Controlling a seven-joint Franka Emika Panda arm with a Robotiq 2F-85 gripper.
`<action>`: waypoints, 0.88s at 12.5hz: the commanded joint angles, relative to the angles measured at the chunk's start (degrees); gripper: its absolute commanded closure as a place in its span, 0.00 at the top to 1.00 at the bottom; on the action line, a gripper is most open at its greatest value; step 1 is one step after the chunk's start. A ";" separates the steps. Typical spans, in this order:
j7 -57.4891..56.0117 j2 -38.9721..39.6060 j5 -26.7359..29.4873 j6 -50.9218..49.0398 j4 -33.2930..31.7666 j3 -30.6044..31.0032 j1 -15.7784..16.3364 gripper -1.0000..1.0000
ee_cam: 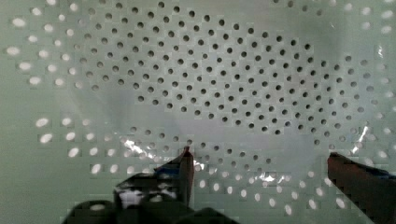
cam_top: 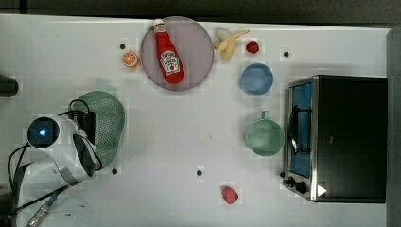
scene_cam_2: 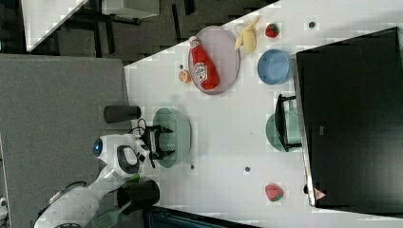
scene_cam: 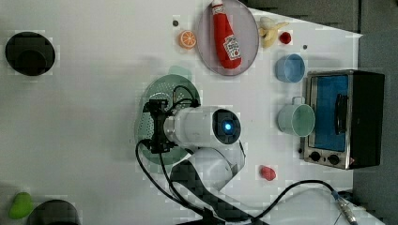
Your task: Drag strainer right to left.
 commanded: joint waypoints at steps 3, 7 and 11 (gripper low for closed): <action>1.13 0.10 -0.13 -0.57 4.25 0.21 2.33 1.00; -15.55 -9.28 -4.10 -10.53 2.97 -5.63 2.30 1.00; -34.14 -24.22 -4.12 -26.71 3.23 -16.04 1.25 1.00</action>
